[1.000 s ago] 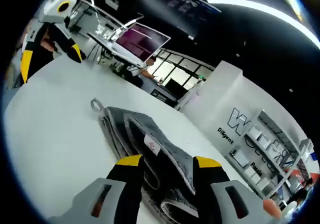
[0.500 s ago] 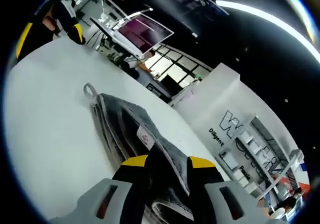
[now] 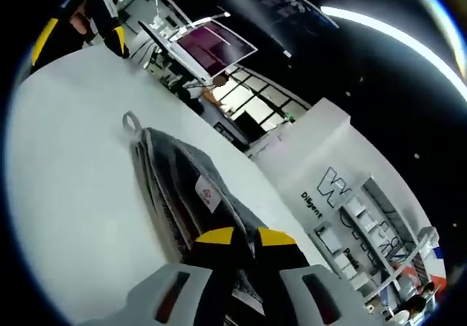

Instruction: Open the folded towel by lifting each exposed corner and separating the folded layers until the towel lies flat within the target outline without major curled edges

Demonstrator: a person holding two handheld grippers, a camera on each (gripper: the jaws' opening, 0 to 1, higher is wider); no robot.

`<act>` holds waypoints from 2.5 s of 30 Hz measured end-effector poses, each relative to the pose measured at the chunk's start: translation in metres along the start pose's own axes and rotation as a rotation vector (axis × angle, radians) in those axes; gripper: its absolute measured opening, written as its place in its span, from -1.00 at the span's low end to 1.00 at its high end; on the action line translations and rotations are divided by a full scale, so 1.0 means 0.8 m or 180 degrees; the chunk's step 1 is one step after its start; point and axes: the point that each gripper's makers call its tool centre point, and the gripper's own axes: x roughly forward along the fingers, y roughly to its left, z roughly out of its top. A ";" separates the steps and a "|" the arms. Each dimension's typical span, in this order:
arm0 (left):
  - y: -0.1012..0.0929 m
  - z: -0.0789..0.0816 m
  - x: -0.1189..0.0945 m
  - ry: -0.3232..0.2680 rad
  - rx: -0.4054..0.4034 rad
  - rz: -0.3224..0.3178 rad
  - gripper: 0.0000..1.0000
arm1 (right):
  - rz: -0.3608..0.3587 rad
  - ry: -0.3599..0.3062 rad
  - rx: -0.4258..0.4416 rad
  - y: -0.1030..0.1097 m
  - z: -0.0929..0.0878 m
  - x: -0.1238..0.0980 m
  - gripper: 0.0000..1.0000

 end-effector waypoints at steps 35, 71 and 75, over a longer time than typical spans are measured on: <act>0.005 0.003 -0.004 -0.0007 0.0001 0.0067 0.81 | -0.0653 -0.0202 0.0552 -0.108 -0.036 -0.023 -1.00; 0.018 0.004 0.013 0.0064 0.0029 0.0163 0.81 | -0.0999 0.0139 0.1096 -0.204 -0.140 -0.007 -1.00; 0.015 0.002 0.015 0.0091 0.0055 0.0159 0.80 | -0.0990 0.0219 0.1474 -0.201 -0.171 -0.012 -1.00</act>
